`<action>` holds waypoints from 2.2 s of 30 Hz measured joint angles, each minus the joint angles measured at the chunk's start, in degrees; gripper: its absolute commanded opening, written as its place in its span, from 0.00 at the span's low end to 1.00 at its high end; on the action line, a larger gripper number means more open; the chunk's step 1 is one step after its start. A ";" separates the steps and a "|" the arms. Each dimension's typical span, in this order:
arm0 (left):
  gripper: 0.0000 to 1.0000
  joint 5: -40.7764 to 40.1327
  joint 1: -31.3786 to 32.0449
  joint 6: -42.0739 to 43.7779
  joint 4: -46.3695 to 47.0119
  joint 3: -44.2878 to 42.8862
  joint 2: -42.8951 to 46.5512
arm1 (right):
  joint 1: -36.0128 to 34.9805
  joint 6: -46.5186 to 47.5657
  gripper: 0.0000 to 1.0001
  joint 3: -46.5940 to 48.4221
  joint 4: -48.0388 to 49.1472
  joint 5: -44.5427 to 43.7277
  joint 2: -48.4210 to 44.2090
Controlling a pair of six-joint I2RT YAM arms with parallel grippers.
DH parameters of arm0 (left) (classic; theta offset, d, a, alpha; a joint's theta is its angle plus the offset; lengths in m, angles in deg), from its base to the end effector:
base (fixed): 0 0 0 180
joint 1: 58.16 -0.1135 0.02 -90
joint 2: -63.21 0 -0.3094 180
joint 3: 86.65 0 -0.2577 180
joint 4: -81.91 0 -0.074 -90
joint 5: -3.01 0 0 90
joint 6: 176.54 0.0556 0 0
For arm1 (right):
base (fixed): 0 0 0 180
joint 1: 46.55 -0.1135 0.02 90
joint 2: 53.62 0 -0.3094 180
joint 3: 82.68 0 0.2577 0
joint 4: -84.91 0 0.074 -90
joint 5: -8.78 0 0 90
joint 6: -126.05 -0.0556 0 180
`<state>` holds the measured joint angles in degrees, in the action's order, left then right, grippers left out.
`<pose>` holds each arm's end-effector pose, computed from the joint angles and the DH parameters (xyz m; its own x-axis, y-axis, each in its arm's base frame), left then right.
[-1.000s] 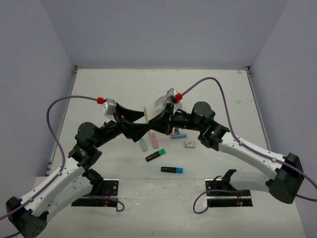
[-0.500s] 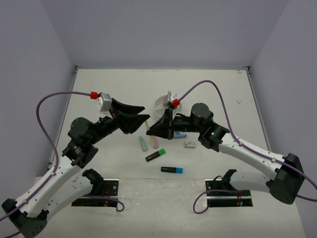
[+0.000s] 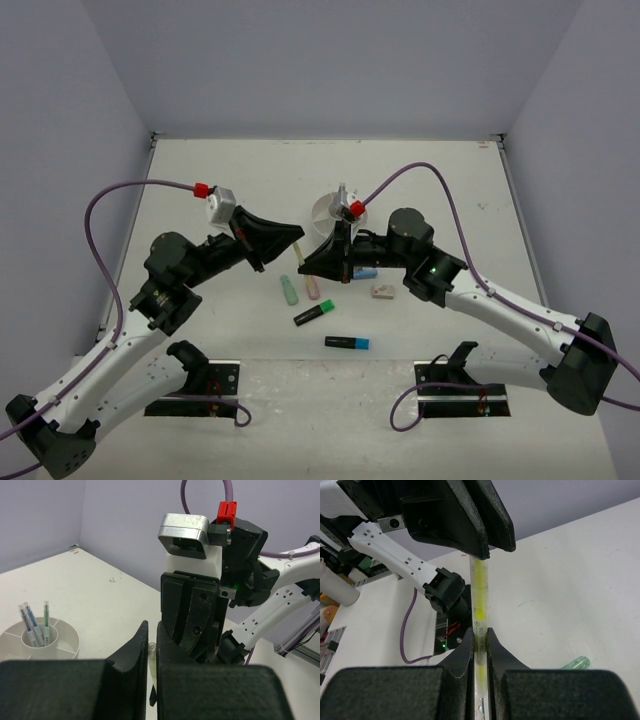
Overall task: Sort the stationery into containers
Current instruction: Close the pen cap on the pen, then place the pen in the storage box.
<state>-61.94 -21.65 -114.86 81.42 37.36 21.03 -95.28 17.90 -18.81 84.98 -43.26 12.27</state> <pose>0.1162 -0.1153 0.4114 -0.2498 -0.3498 -0.9029 0.8539 0.3602 -0.3758 0.1517 0.2247 0.3828 -0.3322 -0.0062 -0.9432 -0.9414 0.0631 0.3312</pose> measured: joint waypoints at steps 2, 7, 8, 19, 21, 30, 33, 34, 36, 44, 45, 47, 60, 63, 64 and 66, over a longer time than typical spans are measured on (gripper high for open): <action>0.00 0.47 0.00 -0.39 0.63 0.12 -0.01 | -0.02 0.18 0.00 0.50 -0.54 -0.10 0.00; 0.00 0.57 -0.16 -2.49 5.17 1.10 -0.14 | -0.12 0.07 0.00 3.27 -2.81 -1.06 0.13; 0.00 0.25 -0.19 -3.15 6.61 1.68 -0.17 | -0.19 -0.10 0.00 3.98 -3.25 -1.26 0.28; 0.00 -11.79 5.81 -6.95 19.83 8.09 -1.31 | 0.26 -2.63 0.00 9.56 -8.79 -2.37 3.20; 0.00 -14.56 8.56 -6.69 21.52 9.02 -1.59 | -0.05 -2.81 0.00 9.96 -9.82 -1.67 3.29; 0.00 -20.88 10.55 -6.62 20.75 11.72 1.11 | 0.02 -3.70 0.00 9.04 -10.76 -1.48 3.26; 0.00 -23.90 11.26 -5.89 13.44 9.18 1.82 | 0.73 -3.68 0.00 6.19 -7.36 -0.87 2.91; 0.00 -24.62 11.51 -5.36 10.76 8.03 1.66 | 1.08 -3.64 0.00 5.32 -6.02 -0.43 2.89; 0.00 -25.15 11.82 -4.09 6.34 5.47 0.66 | 1.71 -3.48 0.00 4.03 -4.16 0.38 2.84; 0.23 -24.53 12.33 1.72 -3.03 -3.15 -3.72 | 2.78 -0.88 0.00 3.60 -1.73 -0.22 3.31; 0.37 -24.45 12.33 2.29 -3.76 -3.77 -4.08 | 2.78 -0.54 0.00 3.61 -1.33 -0.63 3.63; 0.52 -24.53 12.37 3.06 -5.11 -4.85 -4.80 | 2.78 0.09 0.00 3.61 -0.74 -1.85 4.42; 1.00 -52.93 13.78 -1.14 -27.59 -25.25 -8.11 | 7.70 2.74 0.00 3.57 2.81 -28.93 7.98; 1.00 -57.66 13.79 -1.12 -32.63 -25.06 -5.53 | 10.36 5.34 0.00 3.57 6.50 -38.68 9.52; 1.00 -58.58 13.79 -1.09 -34.11 -24.32 -4.57 | 11.40 6.17 0.00 3.63 8.12 -41.32 10.73; 1.00 -59.85 13.79 -1.06 -36.63 -21.89 -2.36 | 13.43 7.51 0.00 3.96 10.65 -45.61 13.75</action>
<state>-121.79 -7.86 -115.92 44.79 15.48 18.67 -81.85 25.41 -14.85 95.63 -88.88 26.02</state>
